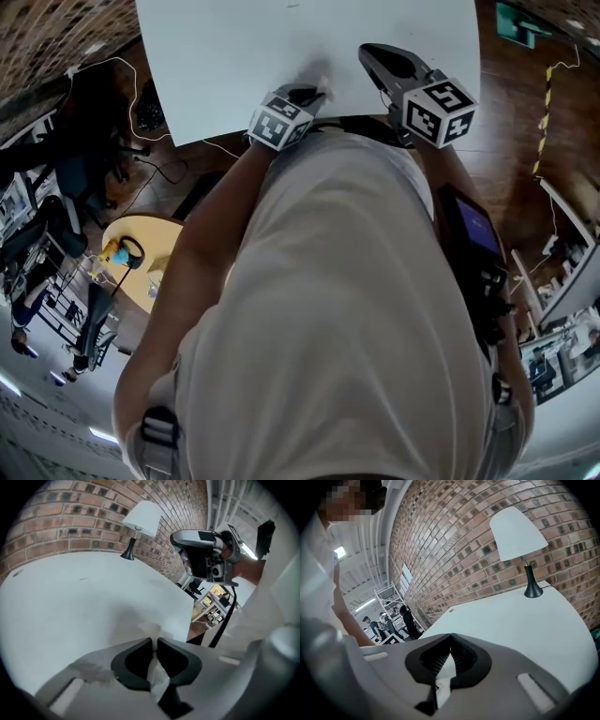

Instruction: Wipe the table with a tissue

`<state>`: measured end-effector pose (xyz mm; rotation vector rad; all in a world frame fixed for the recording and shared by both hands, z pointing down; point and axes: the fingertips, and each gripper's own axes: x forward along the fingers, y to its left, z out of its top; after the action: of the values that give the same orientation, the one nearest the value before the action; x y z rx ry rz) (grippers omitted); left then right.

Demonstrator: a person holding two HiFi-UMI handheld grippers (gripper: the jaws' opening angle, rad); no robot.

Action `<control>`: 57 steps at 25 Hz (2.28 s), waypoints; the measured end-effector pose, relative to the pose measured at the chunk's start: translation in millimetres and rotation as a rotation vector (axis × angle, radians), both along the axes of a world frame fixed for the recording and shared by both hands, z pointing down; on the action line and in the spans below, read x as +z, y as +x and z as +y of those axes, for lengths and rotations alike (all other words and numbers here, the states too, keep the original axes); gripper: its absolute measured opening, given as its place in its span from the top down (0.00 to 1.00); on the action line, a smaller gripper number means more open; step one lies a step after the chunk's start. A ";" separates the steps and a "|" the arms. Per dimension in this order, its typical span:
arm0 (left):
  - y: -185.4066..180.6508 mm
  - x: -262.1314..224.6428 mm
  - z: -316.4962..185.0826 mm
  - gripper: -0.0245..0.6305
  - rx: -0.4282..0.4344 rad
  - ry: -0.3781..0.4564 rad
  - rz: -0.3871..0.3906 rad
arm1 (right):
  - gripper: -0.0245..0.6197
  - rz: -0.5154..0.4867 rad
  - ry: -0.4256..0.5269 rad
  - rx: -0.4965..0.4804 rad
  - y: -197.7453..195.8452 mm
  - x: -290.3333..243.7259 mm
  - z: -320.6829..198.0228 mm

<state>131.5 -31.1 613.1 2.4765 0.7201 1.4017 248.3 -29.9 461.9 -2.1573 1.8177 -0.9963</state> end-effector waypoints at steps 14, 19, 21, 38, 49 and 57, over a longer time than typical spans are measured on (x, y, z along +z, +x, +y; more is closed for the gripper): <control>-3.9 -45.4 -95.1 0.89 -0.527 0.100 0.150 | 0.95 -0.005 0.057 -0.123 20.3 -2.9 13.8; -13.3 -45.1 -104.1 0.89 -0.553 0.124 0.145 | 0.95 0.005 0.057 -0.103 16.8 -2.8 23.6; -8.4 -45.2 -98.3 0.89 -0.520 0.120 0.154 | 0.95 0.013 0.054 -0.083 16.3 -5.2 28.3; 6.3 -19.0 -86.5 0.89 -0.378 -0.015 0.149 | 0.95 0.069 -0.039 0.146 -36.9 -9.0 52.7; 47.6 -27.5 -95.8 0.89 -0.396 0.044 0.177 | 0.95 0.086 -0.038 0.236 -38.5 -7.8 74.9; 60.5 -11.1 -96.8 0.89 -0.475 0.267 0.148 | 0.95 0.073 -0.061 0.231 -18.1 -5.6 103.8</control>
<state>192.0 -128.0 602.0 2.7229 -0.0518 1.2033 230.2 73.9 456.3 -2.4018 1.5392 -0.9431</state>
